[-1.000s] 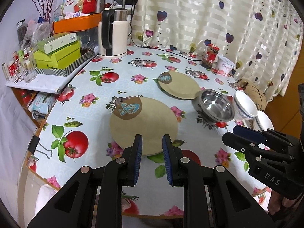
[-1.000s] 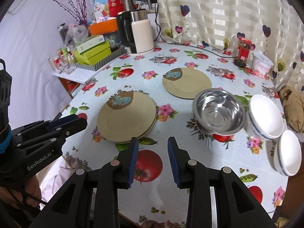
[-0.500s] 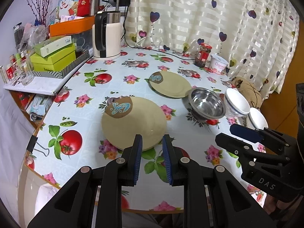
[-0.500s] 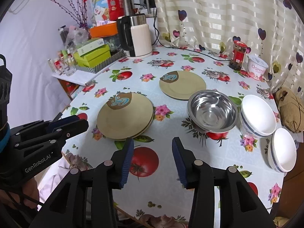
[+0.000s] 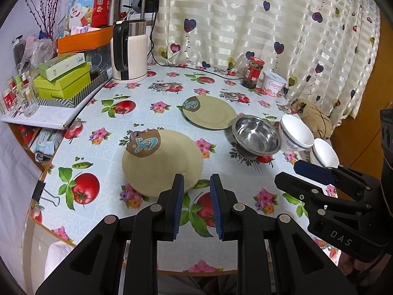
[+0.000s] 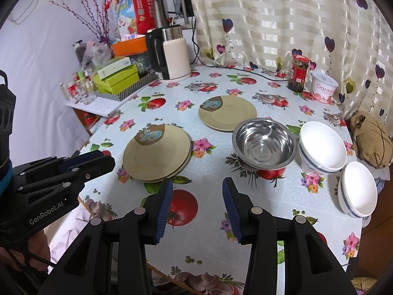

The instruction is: Organize plates and bowls

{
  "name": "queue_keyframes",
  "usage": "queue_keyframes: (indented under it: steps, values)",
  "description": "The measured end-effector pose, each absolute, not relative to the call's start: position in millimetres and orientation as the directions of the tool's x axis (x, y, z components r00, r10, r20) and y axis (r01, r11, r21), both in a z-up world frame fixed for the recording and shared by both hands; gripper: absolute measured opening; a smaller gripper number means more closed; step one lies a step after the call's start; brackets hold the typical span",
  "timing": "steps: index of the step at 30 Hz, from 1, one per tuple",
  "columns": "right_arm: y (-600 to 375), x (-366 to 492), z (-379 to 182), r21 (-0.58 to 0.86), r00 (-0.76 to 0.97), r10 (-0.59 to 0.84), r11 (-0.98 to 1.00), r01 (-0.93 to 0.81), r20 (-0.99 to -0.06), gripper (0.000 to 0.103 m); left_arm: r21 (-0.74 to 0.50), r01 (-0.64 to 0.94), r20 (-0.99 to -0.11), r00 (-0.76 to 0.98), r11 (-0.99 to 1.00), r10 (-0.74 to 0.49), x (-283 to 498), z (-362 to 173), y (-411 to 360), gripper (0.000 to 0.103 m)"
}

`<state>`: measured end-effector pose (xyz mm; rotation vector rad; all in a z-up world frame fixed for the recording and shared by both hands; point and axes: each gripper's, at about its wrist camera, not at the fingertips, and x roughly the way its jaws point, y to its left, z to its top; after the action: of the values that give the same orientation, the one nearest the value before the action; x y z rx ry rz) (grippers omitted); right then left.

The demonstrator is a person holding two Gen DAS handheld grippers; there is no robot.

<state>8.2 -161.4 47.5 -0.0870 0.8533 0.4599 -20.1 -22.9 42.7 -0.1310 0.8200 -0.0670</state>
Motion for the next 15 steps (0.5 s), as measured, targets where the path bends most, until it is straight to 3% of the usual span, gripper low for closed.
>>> queue_keyframes:
  steps: [15]
  values:
    - [-166.3, 15.2, 44.3, 0.108, 0.548, 0.338, 0.906, -0.409, -0.765, 0.042, -0.181, 0.035, -0.745, 0.648, 0.983, -0.16, 2.5, 30.5, -24.7, 0.023]
